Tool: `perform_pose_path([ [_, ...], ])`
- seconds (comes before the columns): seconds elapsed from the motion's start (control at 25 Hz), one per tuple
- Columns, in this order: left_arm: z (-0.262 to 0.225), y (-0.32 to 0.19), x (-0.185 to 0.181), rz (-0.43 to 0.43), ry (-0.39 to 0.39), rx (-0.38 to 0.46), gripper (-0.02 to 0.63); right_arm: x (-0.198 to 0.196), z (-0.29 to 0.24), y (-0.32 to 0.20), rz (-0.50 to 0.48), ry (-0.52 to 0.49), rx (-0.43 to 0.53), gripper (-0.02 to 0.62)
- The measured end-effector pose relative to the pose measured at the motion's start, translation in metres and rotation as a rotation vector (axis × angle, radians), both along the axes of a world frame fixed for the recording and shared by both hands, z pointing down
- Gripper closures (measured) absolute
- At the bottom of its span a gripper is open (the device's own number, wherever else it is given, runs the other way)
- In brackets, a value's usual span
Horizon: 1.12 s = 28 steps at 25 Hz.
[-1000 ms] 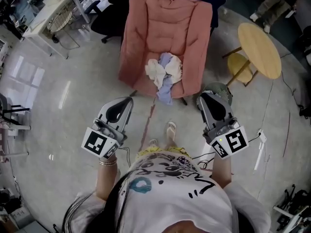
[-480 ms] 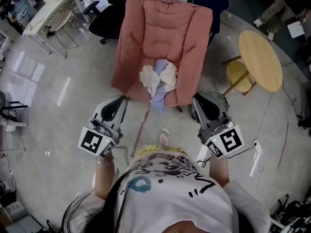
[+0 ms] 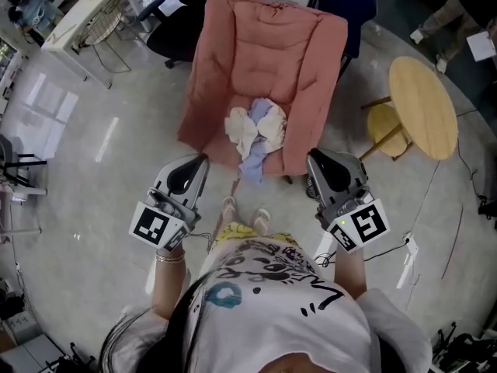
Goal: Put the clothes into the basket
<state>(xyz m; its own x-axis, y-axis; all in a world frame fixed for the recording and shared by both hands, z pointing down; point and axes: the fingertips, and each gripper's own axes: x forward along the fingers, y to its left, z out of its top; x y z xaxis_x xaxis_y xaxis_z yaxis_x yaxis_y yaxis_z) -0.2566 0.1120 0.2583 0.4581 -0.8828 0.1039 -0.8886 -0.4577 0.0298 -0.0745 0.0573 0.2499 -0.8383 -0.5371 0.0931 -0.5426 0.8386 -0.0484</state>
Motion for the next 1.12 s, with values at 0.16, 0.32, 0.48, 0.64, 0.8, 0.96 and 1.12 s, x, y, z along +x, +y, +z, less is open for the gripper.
perform_pose_path([
  [0.16,0.003,-0.016,-0.009,0.009,-0.025,-0.001,0.595,-0.008,0.003,-0.013,0.009,0.005,-0.008,0.565],
  [0.32,0.006,-0.035,-0.022,0.03,-0.029,-0.012,0.595,-0.016,0.003,-0.029,0.037,0.011,-0.013,0.565],
  [0.48,0.01,-0.058,-0.035,0.071,-0.036,-0.019,0.595,-0.026,0.006,-0.047,0.071,0.028,-0.025,0.565],
  [0.64,0.018,-0.082,-0.048,0.114,-0.037,-0.033,0.595,-0.04,0.012,-0.066,0.108,0.033,-0.037,0.565],
  [0.8,0.023,-0.105,-0.059,0.145,-0.02,-0.043,0.595,-0.054,0.016,-0.082,0.136,0.041,-0.051,0.565],
  [0.96,0.031,-0.125,-0.068,0.178,-0.003,-0.056,0.595,-0.067,0.022,-0.095,0.161,0.055,-0.065,0.565],
  [1.12,0.045,-0.142,-0.076,0.211,0.014,-0.078,0.594,-0.077,0.033,-0.106,0.186,0.078,-0.088,0.565],
])
